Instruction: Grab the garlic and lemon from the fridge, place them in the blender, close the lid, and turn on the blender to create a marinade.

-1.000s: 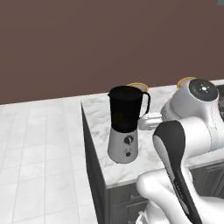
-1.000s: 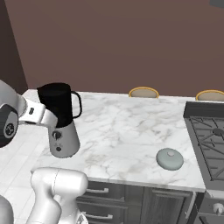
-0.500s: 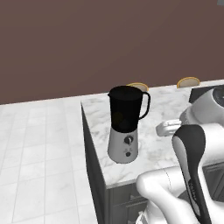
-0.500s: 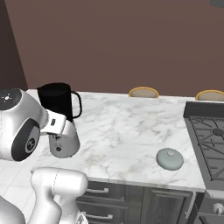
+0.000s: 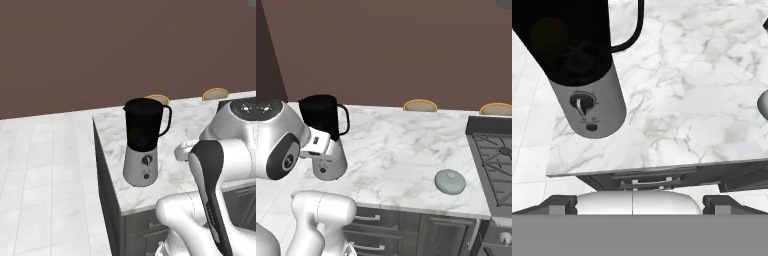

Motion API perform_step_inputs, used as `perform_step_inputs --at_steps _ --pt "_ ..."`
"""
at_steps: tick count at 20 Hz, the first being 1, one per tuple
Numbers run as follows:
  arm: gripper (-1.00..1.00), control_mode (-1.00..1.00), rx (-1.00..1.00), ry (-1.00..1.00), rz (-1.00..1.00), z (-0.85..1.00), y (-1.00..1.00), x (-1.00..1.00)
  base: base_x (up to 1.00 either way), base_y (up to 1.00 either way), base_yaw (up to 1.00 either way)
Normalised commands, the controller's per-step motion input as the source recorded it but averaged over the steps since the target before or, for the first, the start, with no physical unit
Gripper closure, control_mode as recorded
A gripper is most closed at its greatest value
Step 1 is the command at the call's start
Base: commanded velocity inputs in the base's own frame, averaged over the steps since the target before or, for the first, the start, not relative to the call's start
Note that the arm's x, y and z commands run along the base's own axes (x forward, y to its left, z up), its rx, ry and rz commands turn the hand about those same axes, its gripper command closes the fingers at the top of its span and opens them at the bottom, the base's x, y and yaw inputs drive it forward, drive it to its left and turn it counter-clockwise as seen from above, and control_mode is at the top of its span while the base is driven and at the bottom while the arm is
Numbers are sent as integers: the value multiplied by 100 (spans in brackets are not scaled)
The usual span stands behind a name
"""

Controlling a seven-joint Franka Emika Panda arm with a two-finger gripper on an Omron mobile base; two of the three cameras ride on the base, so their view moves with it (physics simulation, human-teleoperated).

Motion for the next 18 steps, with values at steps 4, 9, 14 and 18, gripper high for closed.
perform_step_inputs --at_steps 4,9,14,18 --pt "-100 100 0 -1 0 -4 0 -19 -36 0 0" --pt "-100 100 0 0 0 0 0 0 -87 0 -11" --pt "-100 100 0 0 0 0 0 0 -60 -5 -24" --pt "-100 100 0 0 0 0 0 0 -17 -18 -39"
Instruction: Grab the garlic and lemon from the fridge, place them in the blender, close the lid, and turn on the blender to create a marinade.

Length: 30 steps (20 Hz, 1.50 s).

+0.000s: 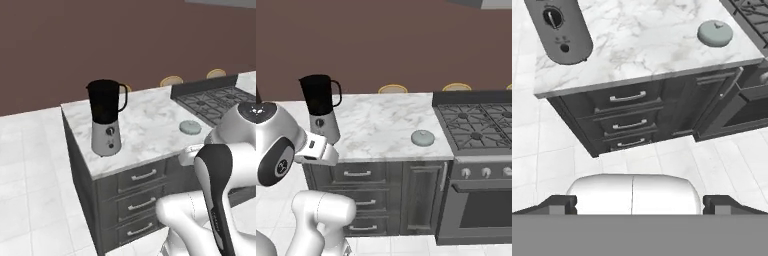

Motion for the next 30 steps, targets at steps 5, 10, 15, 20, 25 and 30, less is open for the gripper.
perform_step_inputs --at_steps 5,10,15,20,25,30 --pt "-100 100 0 0 0 0 0 0 4 -22 -66" --pt "-100 100 0 0 0 0 0 0 24 -13 -87" --pt "-100 100 0 0 0 0 0 0 34 -11 -84" --pt "-100 100 0 0 0 0 0 0 68 -5 -76" --pt "-100 100 0 0 0 0 0 0 100 0 -60" --pt "-100 100 0 0 0 0 0 0 100 0 -43"
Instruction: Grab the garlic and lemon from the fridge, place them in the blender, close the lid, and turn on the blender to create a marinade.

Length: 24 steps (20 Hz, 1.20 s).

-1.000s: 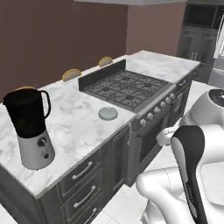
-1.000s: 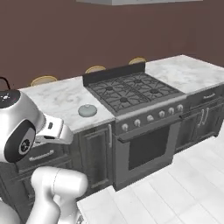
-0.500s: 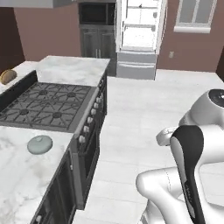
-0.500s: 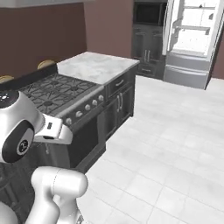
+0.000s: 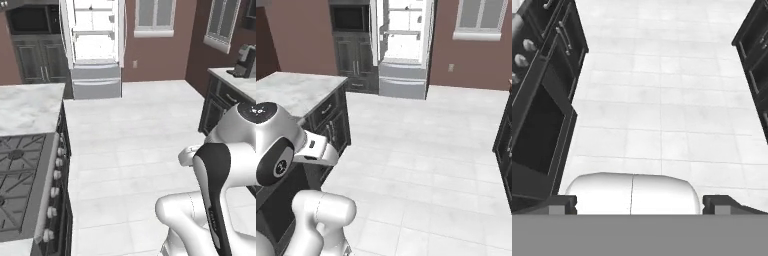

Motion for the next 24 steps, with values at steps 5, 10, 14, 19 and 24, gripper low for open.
perform_step_inputs --at_steps 5,10,14,19,24 --pt "-100 100 0 0 0 0 0 0 100 0 -26" --pt "-100 100 0 0 0 0 0 0 100 1 -17" --pt "-100 100 0 0 0 0 0 0 100 0 -6" --pt "-100 100 0 0 0 0 0 0 100 -1 0" --pt "-100 100 0 0 0 0 0 0 100 0 0"
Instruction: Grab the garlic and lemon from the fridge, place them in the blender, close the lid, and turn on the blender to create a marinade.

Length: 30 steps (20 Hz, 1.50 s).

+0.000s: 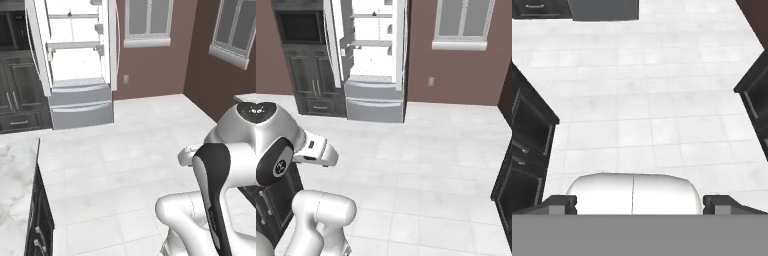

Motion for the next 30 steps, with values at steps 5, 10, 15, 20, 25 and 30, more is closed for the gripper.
perform_step_inputs --at_steps 5,10,15,20,25,30 --pt "-100 100 0 0 0 0 0 0 100 0 0" --pt "-100 100 0 0 0 0 0 0 100 1 0" --pt "-100 100 0 0 0 0 0 0 100 9 0" --pt "-100 100 0 0 0 0 0 0 100 21 0" --pt "-100 100 0 0 0 0 0 0 100 41 0" --pt "-100 100 0 0 0 0 0 0 100 48 0"
